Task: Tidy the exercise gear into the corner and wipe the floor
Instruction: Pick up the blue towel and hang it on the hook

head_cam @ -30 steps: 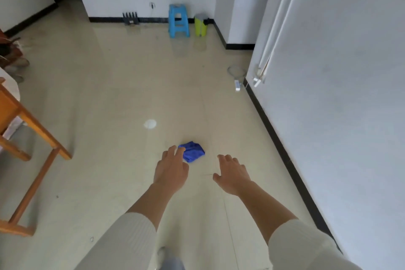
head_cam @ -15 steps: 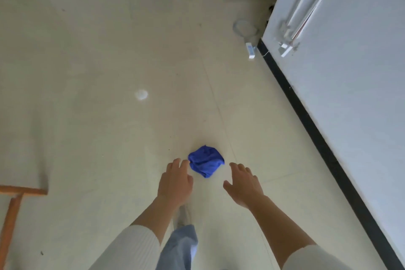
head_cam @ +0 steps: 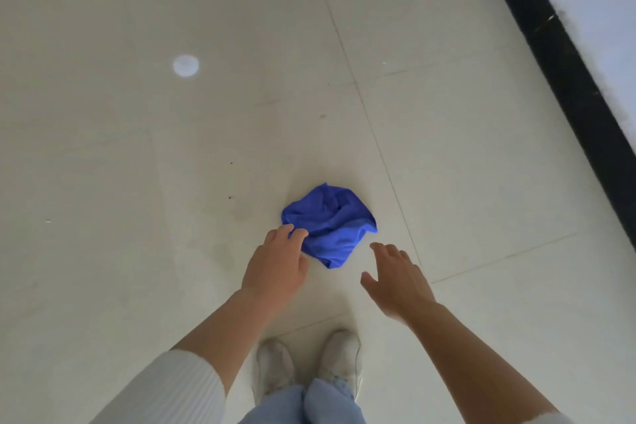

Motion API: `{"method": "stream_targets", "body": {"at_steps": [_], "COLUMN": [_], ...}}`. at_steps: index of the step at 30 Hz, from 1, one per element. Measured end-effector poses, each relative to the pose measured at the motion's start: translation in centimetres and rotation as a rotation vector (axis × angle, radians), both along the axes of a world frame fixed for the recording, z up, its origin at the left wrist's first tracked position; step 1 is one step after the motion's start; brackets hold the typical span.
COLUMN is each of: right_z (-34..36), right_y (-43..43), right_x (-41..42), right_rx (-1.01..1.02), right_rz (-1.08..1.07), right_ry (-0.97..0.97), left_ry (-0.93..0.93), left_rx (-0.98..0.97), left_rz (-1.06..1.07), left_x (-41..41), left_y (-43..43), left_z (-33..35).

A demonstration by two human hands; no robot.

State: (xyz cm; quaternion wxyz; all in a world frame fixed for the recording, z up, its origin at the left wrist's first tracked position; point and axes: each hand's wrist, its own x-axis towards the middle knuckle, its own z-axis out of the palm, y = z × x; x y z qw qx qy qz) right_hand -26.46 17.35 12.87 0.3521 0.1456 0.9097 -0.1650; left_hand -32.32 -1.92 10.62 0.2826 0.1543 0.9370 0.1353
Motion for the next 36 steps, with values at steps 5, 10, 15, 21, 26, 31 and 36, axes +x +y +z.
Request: {"method": "stream_targets", "body": {"at_steps": [5,10,15,21,26,31,36], "right_z": [-12.7,-20.3,-21.3,-9.9,6.7,26.5,43.7], "right_y": [1.3,2.6,3.7,3.8,3.5,3.2,3.1], "right_x": [-1.5,-3.0,-3.8,-3.9,-3.0,-0.4,4.8], "right_rx": [-0.009,0.102,0.073,-0.102,-0.15,-0.192,-0.259], "right_rz": [-0.035,-0.042,-0.041,-0.218,-0.276,-0.379,-0.456], "right_ry": [0.049,0.16,0.184,0.225,0.239,0.324,0.403], "left_ry": [0.004,0.027,0.032,-0.107,-0.043,0.017,0.0], "left_rx": [0.111,0.208,0.223,0.291,0.316,0.375,0.489], "left_rz": [-0.097,-0.326,-0.25,-0.006,0.001,0.003,-0.04], "left_x": [-2.2,-3.5,-4.3,-4.7,-4.6,-2.5,0.5], "left_y": [0.2,0.4,1.7,2.3,2.3,2.5,3.0], "left_z": [-12.4,-19.8,-20.5,-8.9,8.2,27.4,44.3]}}
